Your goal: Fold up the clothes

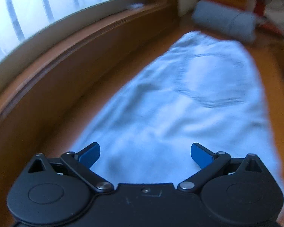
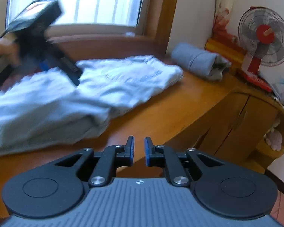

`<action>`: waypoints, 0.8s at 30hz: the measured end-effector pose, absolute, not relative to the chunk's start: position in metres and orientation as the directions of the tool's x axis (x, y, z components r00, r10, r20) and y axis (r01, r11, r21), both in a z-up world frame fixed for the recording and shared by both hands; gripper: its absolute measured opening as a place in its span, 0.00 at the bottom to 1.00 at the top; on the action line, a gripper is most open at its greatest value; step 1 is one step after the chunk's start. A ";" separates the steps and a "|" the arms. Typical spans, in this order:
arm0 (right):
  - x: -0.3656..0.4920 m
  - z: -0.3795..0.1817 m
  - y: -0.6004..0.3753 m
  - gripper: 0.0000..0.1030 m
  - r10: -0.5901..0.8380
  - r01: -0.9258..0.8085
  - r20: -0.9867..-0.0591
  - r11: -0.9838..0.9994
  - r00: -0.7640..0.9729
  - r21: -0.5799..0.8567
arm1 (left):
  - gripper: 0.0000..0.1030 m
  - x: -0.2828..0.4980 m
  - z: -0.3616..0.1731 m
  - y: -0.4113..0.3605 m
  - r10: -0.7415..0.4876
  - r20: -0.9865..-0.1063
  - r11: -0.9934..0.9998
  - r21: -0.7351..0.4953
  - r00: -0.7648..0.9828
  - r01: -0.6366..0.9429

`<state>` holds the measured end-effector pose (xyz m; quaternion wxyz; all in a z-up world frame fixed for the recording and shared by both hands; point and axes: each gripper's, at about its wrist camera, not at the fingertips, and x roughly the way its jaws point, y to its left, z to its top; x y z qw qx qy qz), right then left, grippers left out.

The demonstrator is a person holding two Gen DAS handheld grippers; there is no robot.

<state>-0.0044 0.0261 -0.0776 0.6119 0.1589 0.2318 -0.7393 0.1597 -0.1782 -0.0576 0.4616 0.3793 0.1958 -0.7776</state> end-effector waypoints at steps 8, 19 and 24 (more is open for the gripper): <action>-0.151 -0.046 -0.095 0.51 -0.868 0.987 -0.495 -0.052 0.031 0.153 | 0.99 0.155 -0.043 -0.100 -0.528 -0.766 -0.466 -0.100 -0.367 0.879; -0.205 -0.083 -0.259 0.19 -0.818 0.976 -0.559 0.209 0.137 -0.067 | 1.00 0.097 -0.077 -0.101 -0.468 -0.879 -0.103 -0.048 -0.091 0.994; -0.228 -0.078 -0.299 0.19 -0.838 0.976 -0.537 0.184 0.095 -0.114 | 1.00 0.097 -0.078 -0.100 -0.442 -0.897 -0.012 -0.012 -0.016 1.000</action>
